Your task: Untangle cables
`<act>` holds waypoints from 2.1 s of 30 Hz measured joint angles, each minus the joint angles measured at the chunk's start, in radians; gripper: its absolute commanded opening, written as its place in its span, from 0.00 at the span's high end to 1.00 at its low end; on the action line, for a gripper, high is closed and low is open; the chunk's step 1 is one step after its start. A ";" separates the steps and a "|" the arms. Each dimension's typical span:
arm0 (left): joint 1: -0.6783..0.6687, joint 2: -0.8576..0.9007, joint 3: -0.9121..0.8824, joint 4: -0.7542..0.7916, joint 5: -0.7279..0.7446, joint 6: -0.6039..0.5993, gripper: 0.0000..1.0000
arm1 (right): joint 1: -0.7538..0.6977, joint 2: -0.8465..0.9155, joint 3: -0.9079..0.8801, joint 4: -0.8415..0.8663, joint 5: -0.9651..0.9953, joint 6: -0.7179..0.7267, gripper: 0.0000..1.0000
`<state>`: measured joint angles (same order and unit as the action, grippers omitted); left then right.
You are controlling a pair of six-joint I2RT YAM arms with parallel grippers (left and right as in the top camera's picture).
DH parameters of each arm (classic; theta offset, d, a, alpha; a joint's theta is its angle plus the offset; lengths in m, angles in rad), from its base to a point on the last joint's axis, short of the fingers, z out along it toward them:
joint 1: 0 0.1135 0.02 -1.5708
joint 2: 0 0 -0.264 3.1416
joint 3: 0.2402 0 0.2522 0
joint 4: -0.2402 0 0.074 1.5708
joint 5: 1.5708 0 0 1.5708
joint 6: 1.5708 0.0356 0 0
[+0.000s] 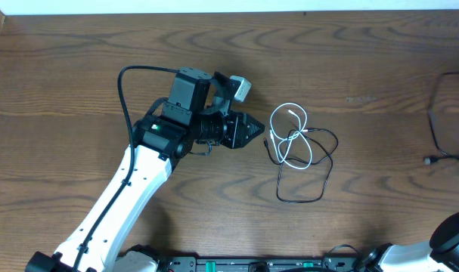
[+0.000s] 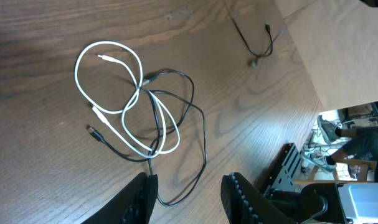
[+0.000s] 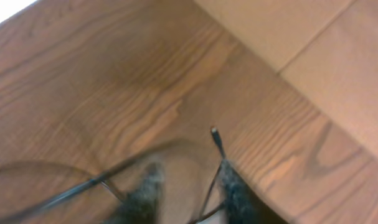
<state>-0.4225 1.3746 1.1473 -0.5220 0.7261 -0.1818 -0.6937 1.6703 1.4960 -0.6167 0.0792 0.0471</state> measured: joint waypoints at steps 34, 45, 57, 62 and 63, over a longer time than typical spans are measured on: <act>0.000 0.050 -0.006 -0.039 -0.128 0.000 0.61 | 0.481 0.012 -0.179 -0.313 -0.581 -0.028 0.41; 0.000 0.109 -0.006 -0.053 -0.130 0.000 0.60 | 0.798 0.013 -0.399 -0.092 -0.642 0.160 0.49; 0.000 0.109 -0.006 -0.057 -0.130 0.000 0.61 | 0.961 0.014 -0.484 0.045 -0.532 0.373 0.59; 0.000 0.109 -0.006 -0.057 -0.130 0.000 0.61 | 0.967 0.014 -0.484 0.036 -0.510 0.394 0.67; 0.000 0.109 -0.006 -0.057 -0.130 0.000 0.61 | 0.967 0.014 -0.484 0.034 -0.507 0.397 0.71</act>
<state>-0.4225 1.4834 1.1408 -0.5793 0.5957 -0.1818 0.2737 1.6840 1.0122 -0.5827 -0.4278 0.4438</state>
